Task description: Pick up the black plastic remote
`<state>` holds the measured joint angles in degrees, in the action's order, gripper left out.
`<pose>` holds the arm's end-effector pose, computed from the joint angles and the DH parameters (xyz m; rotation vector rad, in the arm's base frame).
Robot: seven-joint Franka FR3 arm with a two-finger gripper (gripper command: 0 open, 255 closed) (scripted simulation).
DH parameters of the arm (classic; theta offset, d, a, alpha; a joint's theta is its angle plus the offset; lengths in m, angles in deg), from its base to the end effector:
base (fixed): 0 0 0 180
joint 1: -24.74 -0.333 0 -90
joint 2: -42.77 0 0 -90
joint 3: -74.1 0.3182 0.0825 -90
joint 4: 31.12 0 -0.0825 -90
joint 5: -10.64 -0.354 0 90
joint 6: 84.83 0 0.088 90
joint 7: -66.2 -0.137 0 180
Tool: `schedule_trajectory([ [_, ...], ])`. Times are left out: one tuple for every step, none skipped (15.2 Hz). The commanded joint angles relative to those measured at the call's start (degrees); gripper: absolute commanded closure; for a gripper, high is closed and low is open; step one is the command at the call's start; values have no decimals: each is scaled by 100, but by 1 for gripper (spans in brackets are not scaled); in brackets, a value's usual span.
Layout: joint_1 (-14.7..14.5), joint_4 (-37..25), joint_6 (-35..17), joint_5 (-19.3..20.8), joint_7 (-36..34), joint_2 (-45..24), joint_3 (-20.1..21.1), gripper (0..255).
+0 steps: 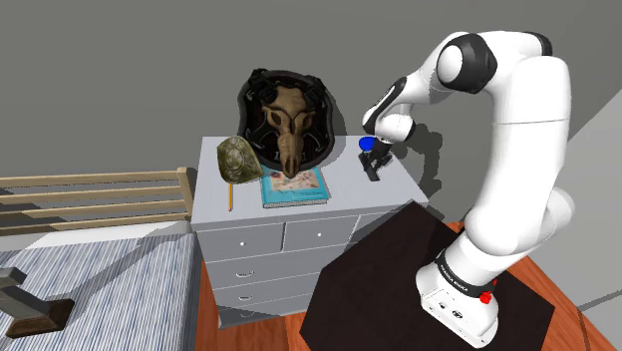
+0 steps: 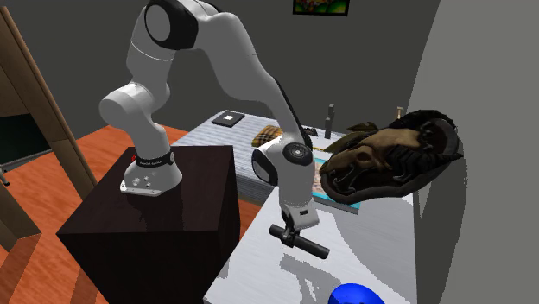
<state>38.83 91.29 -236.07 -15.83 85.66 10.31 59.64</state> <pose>0.4757 -0.2706 0.1393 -2.9527 0.8056 -0.0188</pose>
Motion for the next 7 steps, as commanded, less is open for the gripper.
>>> schedule_trajectory([
  [-50,47,99,76,-59,145,-71,255],
  [-77,67,149,115,-90,216,-106,255],
  [-102,86,199,155,-123,287,-141,255],
  [-128,104,250,196,-156,357,-175,255],
  [-153,120,301,238,-189,427,-209,255],
  [-156,124,309,245,-194,439,-214,255],
  [-156,123,309,245,-194,438,-214,255],
])
